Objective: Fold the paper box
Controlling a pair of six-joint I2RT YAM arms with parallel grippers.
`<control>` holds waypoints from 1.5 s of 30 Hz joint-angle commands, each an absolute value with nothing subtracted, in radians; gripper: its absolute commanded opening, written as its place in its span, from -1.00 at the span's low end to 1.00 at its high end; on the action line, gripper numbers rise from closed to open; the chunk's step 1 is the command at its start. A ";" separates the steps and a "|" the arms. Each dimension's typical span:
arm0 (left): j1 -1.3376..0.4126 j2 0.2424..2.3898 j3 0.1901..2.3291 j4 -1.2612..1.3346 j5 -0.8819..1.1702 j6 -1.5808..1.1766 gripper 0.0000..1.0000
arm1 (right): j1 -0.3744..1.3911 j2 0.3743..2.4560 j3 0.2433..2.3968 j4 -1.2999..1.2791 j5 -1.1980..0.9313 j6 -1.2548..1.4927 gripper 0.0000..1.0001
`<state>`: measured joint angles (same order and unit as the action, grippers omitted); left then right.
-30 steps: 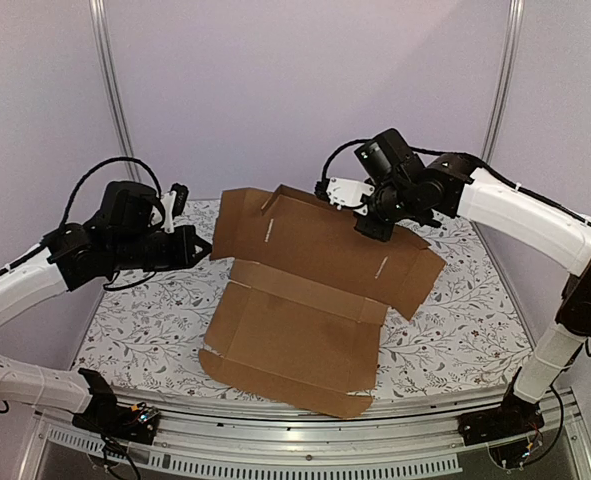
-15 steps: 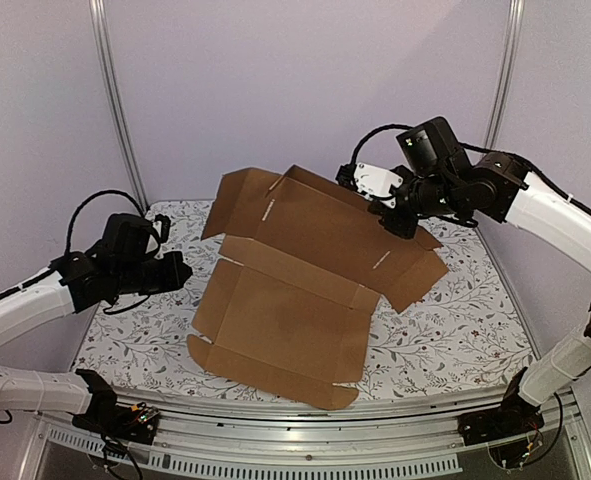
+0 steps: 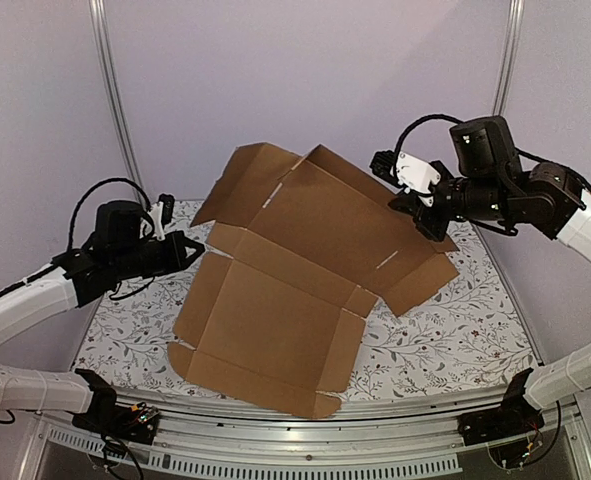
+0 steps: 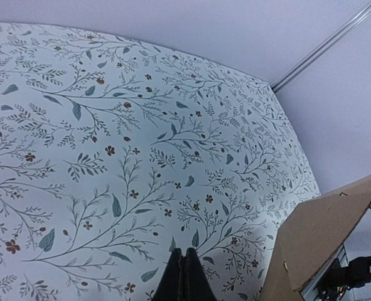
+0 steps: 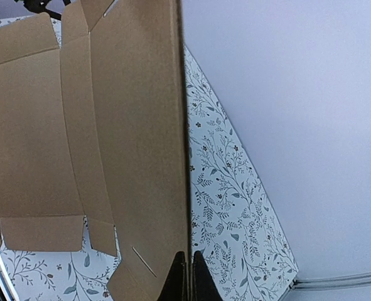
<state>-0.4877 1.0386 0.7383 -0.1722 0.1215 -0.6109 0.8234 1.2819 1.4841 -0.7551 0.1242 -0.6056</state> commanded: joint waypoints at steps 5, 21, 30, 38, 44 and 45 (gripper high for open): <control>-0.474 1.032 0.788 -0.052 0.297 -0.577 -1.00 | 0.818 1.202 1.440 -0.698 0.084 -0.573 -1.00; -0.474 0.948 0.742 0.118 0.558 -0.555 -0.99 | 0.799 1.187 1.420 -0.638 0.120 -0.517 -1.00; -0.478 0.999 0.748 0.170 0.608 -0.583 -0.99 | 0.798 1.197 1.440 -0.621 0.068 -0.475 -1.00; -0.476 0.919 0.777 0.076 0.529 -0.568 -0.88 | 0.700 1.174 1.423 -0.595 -0.114 -0.449 -1.00; -0.476 0.830 0.874 -0.170 0.352 -0.524 -0.82 | 0.641 1.166 1.394 -0.539 -0.247 -0.407 -1.00; -0.476 0.824 0.896 -0.200 0.322 -0.517 -0.80 | 0.639 1.165 1.386 -0.528 -0.262 -0.402 -1.00</control>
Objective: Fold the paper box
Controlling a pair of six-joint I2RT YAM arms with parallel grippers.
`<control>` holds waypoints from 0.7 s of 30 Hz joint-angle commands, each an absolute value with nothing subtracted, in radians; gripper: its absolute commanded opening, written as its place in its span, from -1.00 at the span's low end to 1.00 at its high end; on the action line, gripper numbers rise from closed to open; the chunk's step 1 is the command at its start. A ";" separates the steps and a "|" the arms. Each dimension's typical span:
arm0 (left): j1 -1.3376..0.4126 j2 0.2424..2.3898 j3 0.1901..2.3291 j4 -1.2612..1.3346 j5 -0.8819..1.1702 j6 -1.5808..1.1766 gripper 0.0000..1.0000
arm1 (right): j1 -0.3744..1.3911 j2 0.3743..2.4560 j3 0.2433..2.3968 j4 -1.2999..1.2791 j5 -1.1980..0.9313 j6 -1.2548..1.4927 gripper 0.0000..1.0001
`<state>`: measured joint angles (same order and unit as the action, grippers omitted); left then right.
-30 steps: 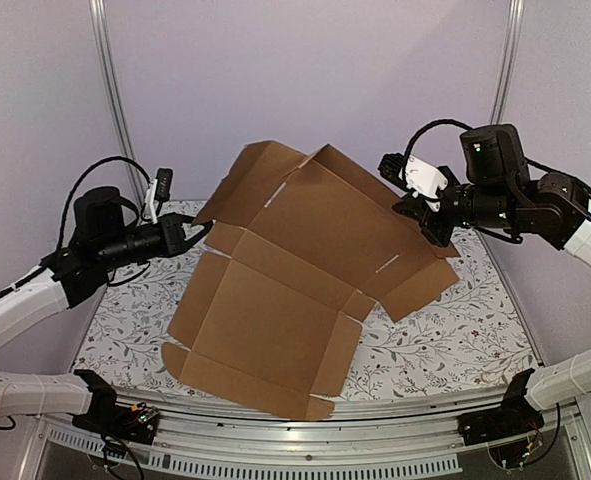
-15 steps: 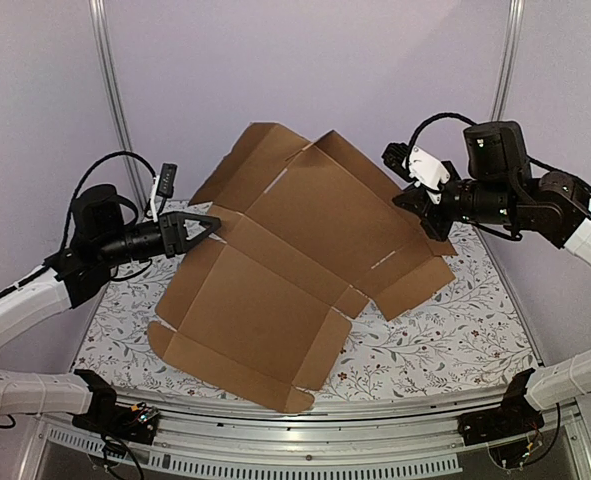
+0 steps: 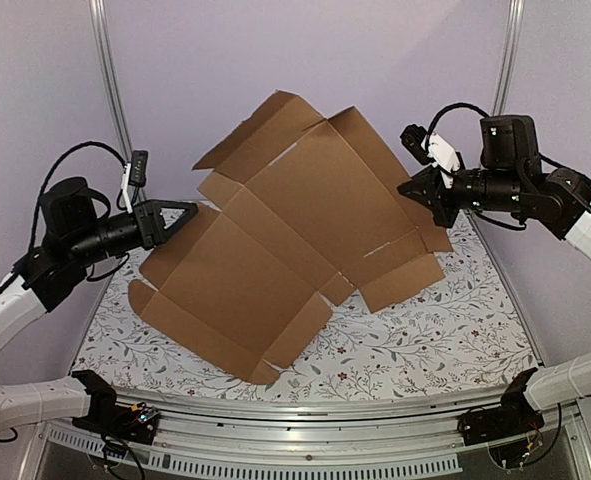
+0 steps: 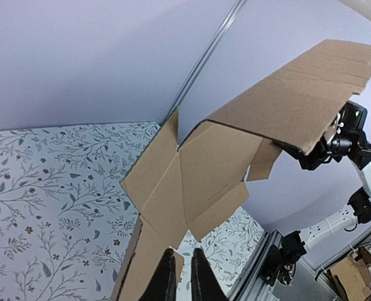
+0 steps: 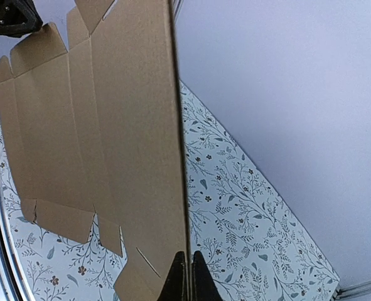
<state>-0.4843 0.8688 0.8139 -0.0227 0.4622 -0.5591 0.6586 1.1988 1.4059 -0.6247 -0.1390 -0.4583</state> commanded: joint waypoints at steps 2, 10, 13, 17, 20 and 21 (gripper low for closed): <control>-0.476 0.815 0.943 -0.255 0.269 -0.499 -0.78 | 0.638 1.164 1.369 -0.508 -0.289 -0.400 -1.00; -0.476 0.863 1.142 -0.356 0.163 -0.471 -0.70 | 0.638 1.153 1.305 -0.472 -0.368 -0.424 -1.00; -0.476 0.911 1.217 -0.394 0.110 -0.491 -0.69 | 0.637 1.137 1.269 -0.432 -0.403 -0.435 -1.00; -0.475 1.008 1.302 -0.428 0.076 -0.505 -0.70 | 0.637 1.114 1.236 -0.397 -0.444 -0.447 -1.00; -0.474 1.080 1.362 -0.444 0.060 -0.504 -0.71 | 0.638 1.114 1.228 -0.397 -0.445 -0.454 -1.00; -0.473 1.099 1.379 -0.443 0.055 -0.502 -0.71 | 0.637 1.112 1.226 -0.396 -0.447 -0.456 -1.00</control>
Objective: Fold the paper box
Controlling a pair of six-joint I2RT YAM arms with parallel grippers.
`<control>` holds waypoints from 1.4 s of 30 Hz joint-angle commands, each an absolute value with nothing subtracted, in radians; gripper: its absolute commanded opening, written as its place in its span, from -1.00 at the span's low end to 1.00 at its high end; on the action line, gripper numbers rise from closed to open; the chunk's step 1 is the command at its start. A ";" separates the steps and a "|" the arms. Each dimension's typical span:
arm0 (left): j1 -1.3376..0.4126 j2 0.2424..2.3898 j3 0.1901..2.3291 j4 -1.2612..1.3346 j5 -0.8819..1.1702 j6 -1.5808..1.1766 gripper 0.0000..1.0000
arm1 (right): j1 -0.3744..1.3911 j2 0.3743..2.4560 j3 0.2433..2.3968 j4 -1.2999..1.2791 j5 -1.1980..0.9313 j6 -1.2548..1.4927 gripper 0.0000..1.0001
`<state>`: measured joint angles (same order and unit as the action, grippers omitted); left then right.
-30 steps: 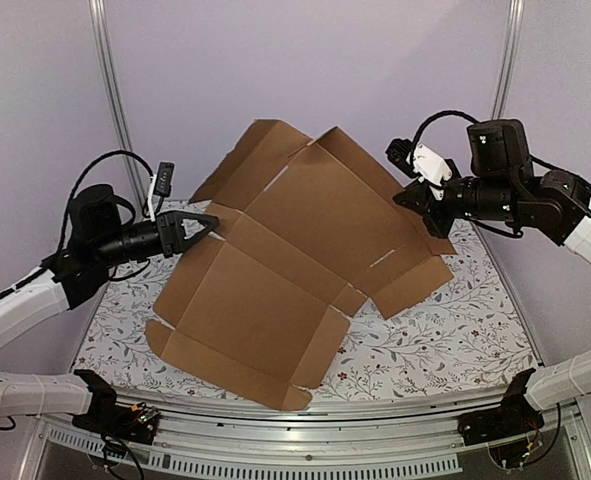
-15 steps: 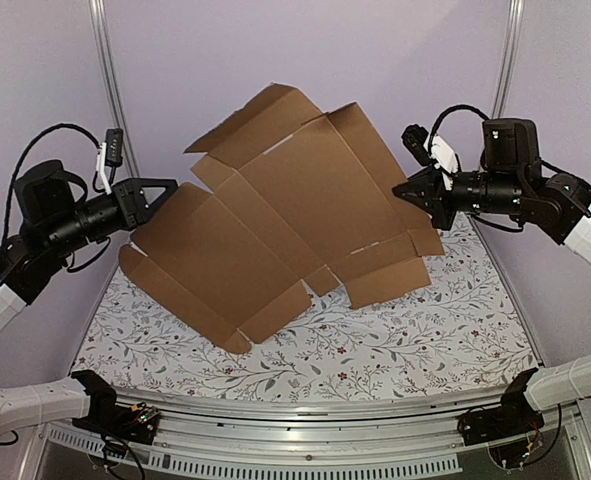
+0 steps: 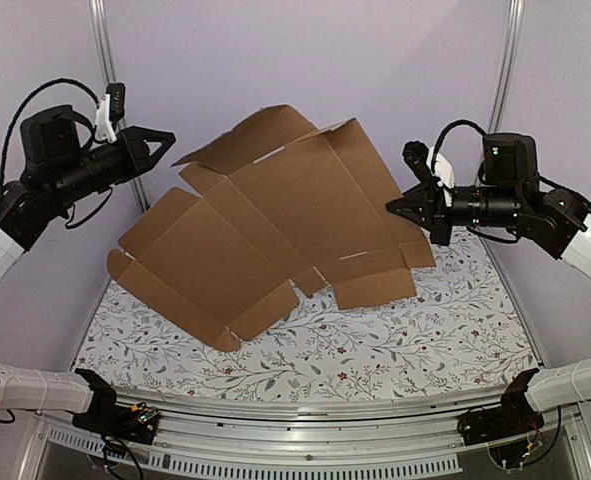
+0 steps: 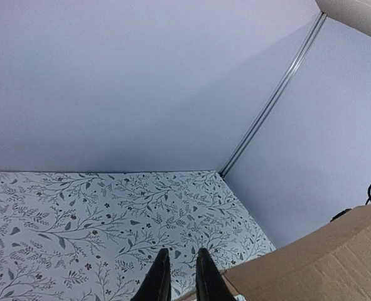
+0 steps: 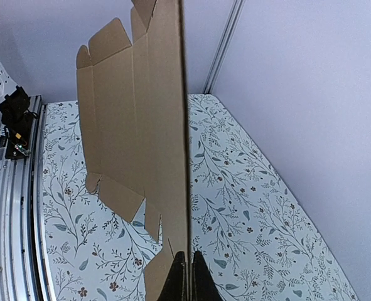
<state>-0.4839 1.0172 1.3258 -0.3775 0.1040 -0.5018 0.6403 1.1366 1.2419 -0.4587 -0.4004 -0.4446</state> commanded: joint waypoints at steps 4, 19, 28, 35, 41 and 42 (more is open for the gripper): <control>-0.470 1.179 1.443 -0.455 0.077 -0.497 -0.72 | 0.638 1.099 1.215 -0.390 -0.453 -0.462 -1.00; -0.473 1.219 1.465 -0.496 0.373 -0.455 -0.83 | 0.638 1.080 1.213 -0.346 -0.391 -0.431 -1.00; -0.472 1.172 1.421 -0.516 0.455 -0.426 -0.87 | 0.638 1.083 1.216 -0.337 -0.347 -0.424 -1.00; -0.474 1.146 1.398 -0.517 0.522 -0.405 -0.87 | 0.638 1.097 1.233 -0.336 -0.305 -0.398 -1.00; -0.481 1.115 1.363 -0.510 0.543 -0.395 -0.88 | 0.637 1.105 1.245 -0.335 -0.277 -0.379 -1.00; -0.483 1.111 1.356 -0.505 0.546 -0.393 -0.88 | 0.637 1.106 1.248 -0.335 -0.273 -0.375 -1.00</control>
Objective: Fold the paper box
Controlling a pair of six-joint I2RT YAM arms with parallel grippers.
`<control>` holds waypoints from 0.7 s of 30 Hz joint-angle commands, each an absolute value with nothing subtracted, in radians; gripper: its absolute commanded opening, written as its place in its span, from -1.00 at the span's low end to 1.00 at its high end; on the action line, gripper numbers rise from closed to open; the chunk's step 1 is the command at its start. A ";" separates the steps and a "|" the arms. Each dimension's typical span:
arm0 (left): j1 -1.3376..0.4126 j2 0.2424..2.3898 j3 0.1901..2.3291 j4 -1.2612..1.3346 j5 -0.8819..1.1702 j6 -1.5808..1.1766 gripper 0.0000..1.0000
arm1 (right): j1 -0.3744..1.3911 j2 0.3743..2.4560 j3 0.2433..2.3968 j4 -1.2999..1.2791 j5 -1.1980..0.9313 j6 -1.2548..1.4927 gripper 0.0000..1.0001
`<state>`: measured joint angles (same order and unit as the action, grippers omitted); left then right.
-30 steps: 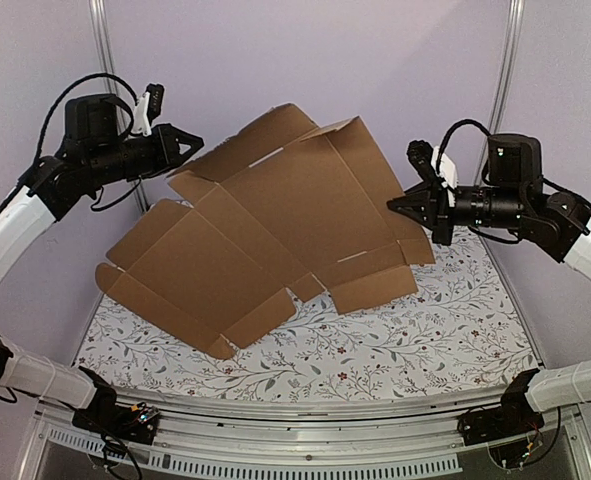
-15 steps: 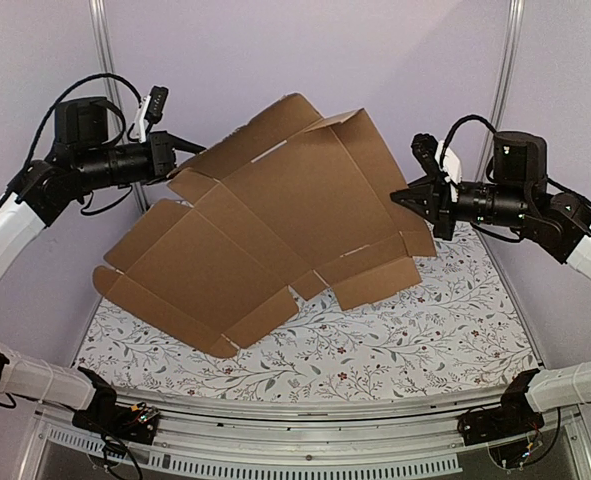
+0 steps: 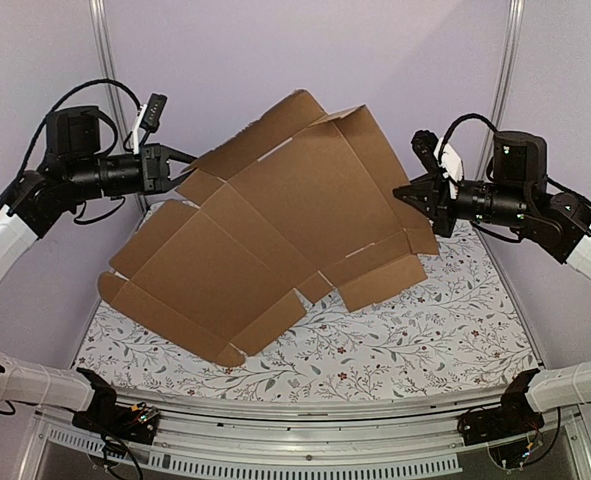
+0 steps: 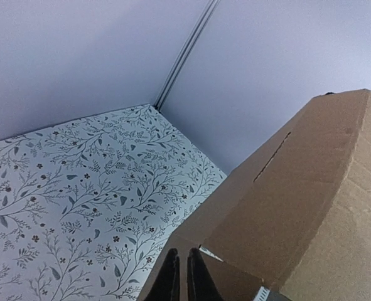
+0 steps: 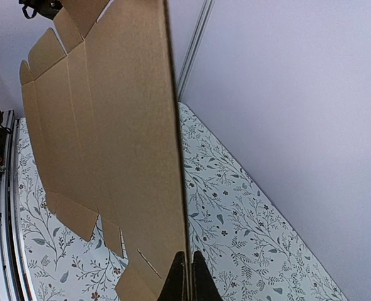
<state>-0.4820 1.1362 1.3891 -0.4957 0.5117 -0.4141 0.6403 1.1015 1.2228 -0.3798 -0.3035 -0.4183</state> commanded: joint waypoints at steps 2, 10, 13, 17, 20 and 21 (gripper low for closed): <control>-0.485 1.105 1.343 -0.493 0.559 -0.395 -0.88 | 0.637 1.110 1.256 -0.333 -0.267 -0.360 -1.00; -0.520 1.094 1.325 -0.468 0.587 -0.368 -0.88 | 0.638 1.142 1.300 -0.333 -0.263 -0.284 -1.00; -0.535 1.095 1.325 -0.467 0.592 -0.357 -0.88 | 0.638 1.155 1.321 -0.339 -0.259 -0.251 -1.00; -0.549 1.102 1.325 -0.468 0.587 -0.349 -0.88 | 0.638 1.174 1.352 -0.358 -0.252 -0.221 -1.00; -0.556 1.108 1.324 -0.473 0.574 -0.343 -0.88 | 0.637 1.185 1.368 -0.363 -0.252 -0.203 -1.00; -0.557 1.110 1.325 -0.477 0.567 -0.341 -0.88 | 0.637 1.185 1.373 -0.363 -0.255 -0.199 -1.00</control>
